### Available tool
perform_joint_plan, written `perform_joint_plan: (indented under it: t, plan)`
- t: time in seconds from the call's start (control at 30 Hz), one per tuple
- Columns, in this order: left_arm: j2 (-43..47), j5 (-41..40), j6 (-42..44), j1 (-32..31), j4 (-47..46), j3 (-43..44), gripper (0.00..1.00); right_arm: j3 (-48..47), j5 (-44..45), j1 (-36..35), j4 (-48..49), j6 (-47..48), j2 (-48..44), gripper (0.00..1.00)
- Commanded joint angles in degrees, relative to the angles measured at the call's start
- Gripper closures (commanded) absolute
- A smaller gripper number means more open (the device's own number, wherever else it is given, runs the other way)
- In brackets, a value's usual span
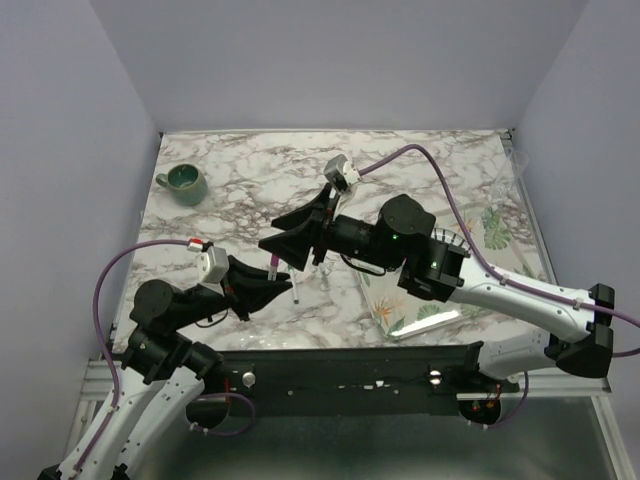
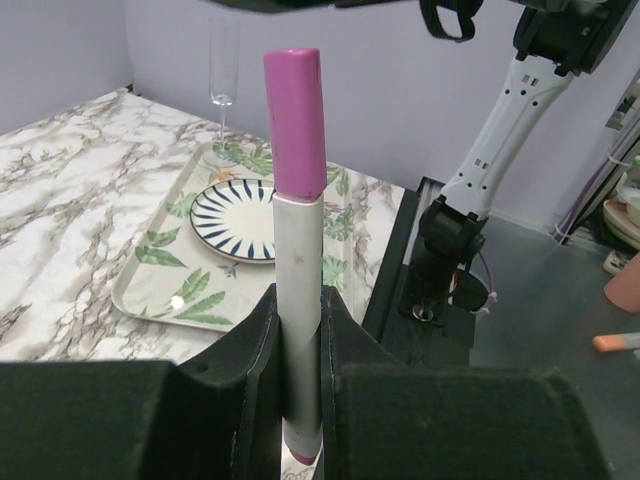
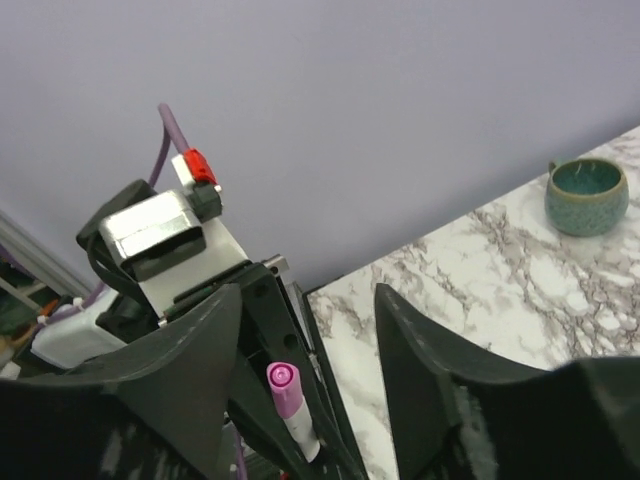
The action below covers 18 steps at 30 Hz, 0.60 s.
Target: Insert the pens into the pen caps
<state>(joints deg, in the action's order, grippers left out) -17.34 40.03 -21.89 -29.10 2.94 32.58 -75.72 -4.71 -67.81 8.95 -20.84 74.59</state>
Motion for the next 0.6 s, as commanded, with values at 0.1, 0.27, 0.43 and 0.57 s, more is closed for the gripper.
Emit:
perform_joint_plan:
  t: [0.1,0.27,0.43,0.57]
  plan:
    - [0.9,2.0,0.9,0.2,0.8,0.6,1.00,-0.7,-3.7,-0.3,0.2,-1.1,2.5,0.47]
    - [1.0,2.0,0.8,0.2,0.7,0.6,1.00,1.3,-4.0,-0.3,2.3,-2.8,2.4,0.60]
    - [1.1,2.1,0.5,0.2,0.5,0.7,1.00,2.8,-4.6,-0.2,3.3,-3.5,2.3,0.61]
    - [0.9,2.0,0.4,0.2,0.3,0.6,1.00,3.5,-4.7,-0.3,3.5,-4.0,2.2,0.57]
